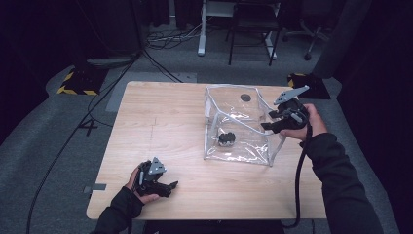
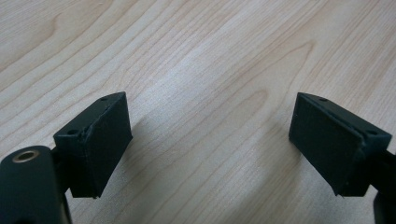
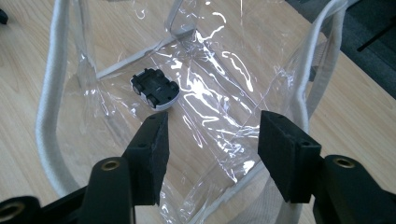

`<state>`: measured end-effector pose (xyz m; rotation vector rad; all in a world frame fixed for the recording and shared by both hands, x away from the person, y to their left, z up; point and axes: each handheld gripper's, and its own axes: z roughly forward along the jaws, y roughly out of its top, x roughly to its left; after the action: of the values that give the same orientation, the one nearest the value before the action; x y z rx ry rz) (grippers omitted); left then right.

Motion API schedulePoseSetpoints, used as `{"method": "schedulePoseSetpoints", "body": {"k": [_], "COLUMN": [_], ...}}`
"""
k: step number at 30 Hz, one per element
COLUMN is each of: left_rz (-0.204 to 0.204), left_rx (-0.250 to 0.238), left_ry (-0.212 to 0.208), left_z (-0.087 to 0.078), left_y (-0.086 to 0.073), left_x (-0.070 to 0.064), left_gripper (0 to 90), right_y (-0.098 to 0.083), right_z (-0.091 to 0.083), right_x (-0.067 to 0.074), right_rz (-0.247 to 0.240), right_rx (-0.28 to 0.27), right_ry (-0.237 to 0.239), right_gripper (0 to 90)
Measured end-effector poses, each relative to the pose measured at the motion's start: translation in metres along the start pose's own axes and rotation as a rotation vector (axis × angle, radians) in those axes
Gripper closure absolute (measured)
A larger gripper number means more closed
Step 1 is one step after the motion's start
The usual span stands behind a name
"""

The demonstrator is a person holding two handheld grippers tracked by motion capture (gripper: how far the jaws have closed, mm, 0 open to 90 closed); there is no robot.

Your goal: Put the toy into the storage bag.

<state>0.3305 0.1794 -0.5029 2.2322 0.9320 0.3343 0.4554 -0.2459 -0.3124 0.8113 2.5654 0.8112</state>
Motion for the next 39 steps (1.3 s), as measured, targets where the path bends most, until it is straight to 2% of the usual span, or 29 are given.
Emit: {"method": "schedulePoseSetpoints", "body": {"k": [5, 11, 13, 17, 18, 19, 21, 25, 26, 31, 39], "left_rz": [0.0, 0.0, 0.0, 0.0, 0.0, 0.0, 0.0, 0.0, 0.0, 0.0, 0.0], "left_rx": [0.0, 0.0, 0.0, 0.0, 0.0, 0.0, 0.0, 0.0, 0.0, 0.0, 0.0], "left_ry": [0.0, 0.0, 0.0, 0.0, 0.0, 0.0, 0.0, 0.0, 0.0, 0.0, 0.0], "left_z": [0.0, 0.0, 0.0, 0.0, 0.0, 0.0, 0.0, 0.0, 0.0, 0.0, 0.0], "left_y": [0.0, 0.0, 0.0, 0.0, 0.0, 0.0, 0.0, 0.0, 0.0, 0.0, 0.0], "left_x": [0.0, 0.0, 0.0, 0.0, 0.0, 0.0, 0.0, 0.0, 0.0, 0.0, 0.0], "left_gripper": [13.3, 13.3, 13.3, 13.3, 13.3, 13.3, 13.3, 13.3, 13.3, 13.3, 13.3], "right_y": [0.001, 0.005, 0.006, 0.008, 0.008, 0.008, 0.008, 0.007, 0.006, 0.002, -0.002], "right_z": [-0.001, -0.008, -0.009, -0.01, -0.011, -0.011, -0.012, -0.015, -0.017, -0.02, -0.023], "right_x": [0.0, 0.003, 0.004, 0.006, 0.005, 0.005, 0.003, 0.001, -0.001, -0.006, -0.012], "right_rz": [-0.003, 0.014, 0.001, 0.008, -0.002, 0.017, 0.018, 0.032, 0.039, 0.098, 0.117], "right_rx": [-0.032, -0.113, -0.129, -0.137, -0.14, -0.146, -0.157, -0.169, -0.188, -0.228, -0.241], "right_ry": [-0.02, -0.068, -0.078, -0.091, -0.113, -0.112, -0.119, -0.15, -0.17, -0.201, -0.226], "right_gripper": [43.0, 40.3, 39.6, 38.0, 37.3, 36.9, 35.6, 32.3, 31.5, 30.2, 29.4]}}
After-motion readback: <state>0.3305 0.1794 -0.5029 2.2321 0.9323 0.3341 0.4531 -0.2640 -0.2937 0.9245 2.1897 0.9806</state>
